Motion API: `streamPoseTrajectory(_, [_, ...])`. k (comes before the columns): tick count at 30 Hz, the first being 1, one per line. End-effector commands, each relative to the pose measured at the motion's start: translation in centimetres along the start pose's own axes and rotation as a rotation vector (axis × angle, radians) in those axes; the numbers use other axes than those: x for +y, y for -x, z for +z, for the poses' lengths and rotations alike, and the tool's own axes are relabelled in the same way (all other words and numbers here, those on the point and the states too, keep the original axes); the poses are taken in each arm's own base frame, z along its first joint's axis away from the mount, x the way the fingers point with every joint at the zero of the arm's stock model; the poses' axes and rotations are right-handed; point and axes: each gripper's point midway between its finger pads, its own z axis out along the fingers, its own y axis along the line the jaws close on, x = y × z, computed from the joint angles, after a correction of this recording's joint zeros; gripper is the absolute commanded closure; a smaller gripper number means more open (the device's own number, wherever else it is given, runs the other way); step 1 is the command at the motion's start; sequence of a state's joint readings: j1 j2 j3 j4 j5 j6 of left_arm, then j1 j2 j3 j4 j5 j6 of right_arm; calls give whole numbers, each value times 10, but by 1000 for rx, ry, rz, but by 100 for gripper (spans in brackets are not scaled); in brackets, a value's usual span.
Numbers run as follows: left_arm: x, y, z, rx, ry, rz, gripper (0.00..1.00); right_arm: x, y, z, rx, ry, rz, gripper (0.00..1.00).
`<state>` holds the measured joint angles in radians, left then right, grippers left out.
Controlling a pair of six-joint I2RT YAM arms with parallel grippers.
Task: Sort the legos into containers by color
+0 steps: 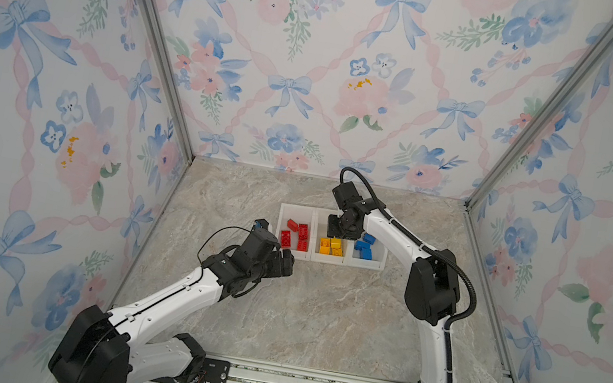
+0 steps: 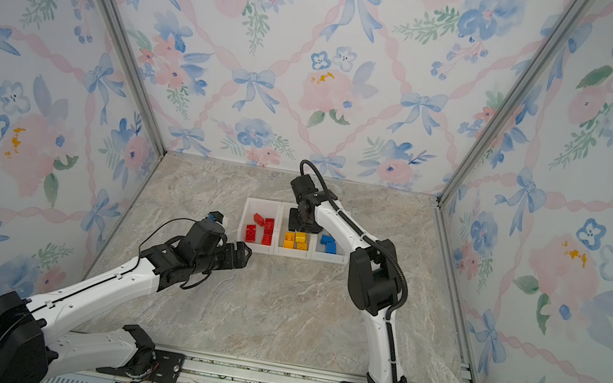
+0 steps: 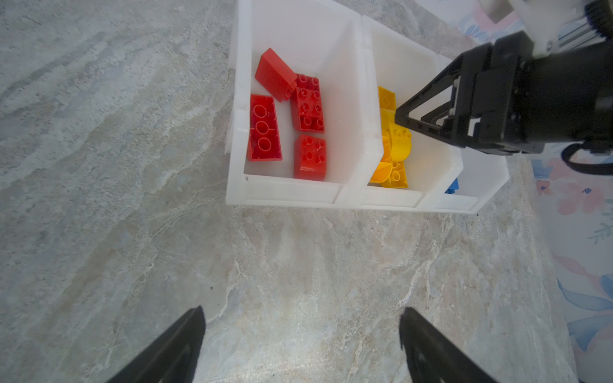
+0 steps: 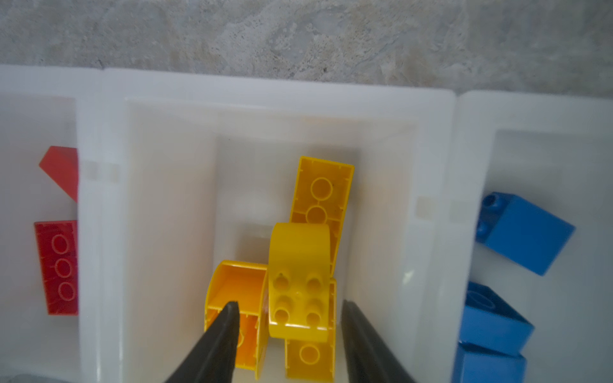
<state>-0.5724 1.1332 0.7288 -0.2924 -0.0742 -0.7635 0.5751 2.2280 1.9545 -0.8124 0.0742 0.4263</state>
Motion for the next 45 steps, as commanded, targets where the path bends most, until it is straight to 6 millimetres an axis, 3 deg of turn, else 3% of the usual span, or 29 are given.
streamPoseTrajectory(1, [5,2,-2,-18,12,-12,6,-8,-3,-7,14,-9,5,41])
streamPoseTrajectory(13, [8,8,-12,-68,11,-24,6,-9,0,-51,-62,32,13,37])
streamPoseTrajectory(18, [9,21,-20,-127,32,-3,6,-11,-2,-75,-116,58,-2,26])
streamPoseTrajectory(24, [15,42,-31,-218,89,52,5,-16,-6,-105,-199,89,-43,2])
streamPoseTrajectory(27, [18,52,-33,-249,125,78,2,-24,-8,-118,-235,90,-61,3])
streamPoseTrajectory(35, [25,85,-43,-375,202,158,2,-62,-14,-144,-332,75,-71,3])
streamPoseTrajectory(42, [39,106,-50,-497,238,213,2,-112,-22,-145,-372,0,-59,3])
streamPoseTrajectory(45, [52,106,-48,-539,260,234,2,-138,-27,-142,-396,-60,-59,3])
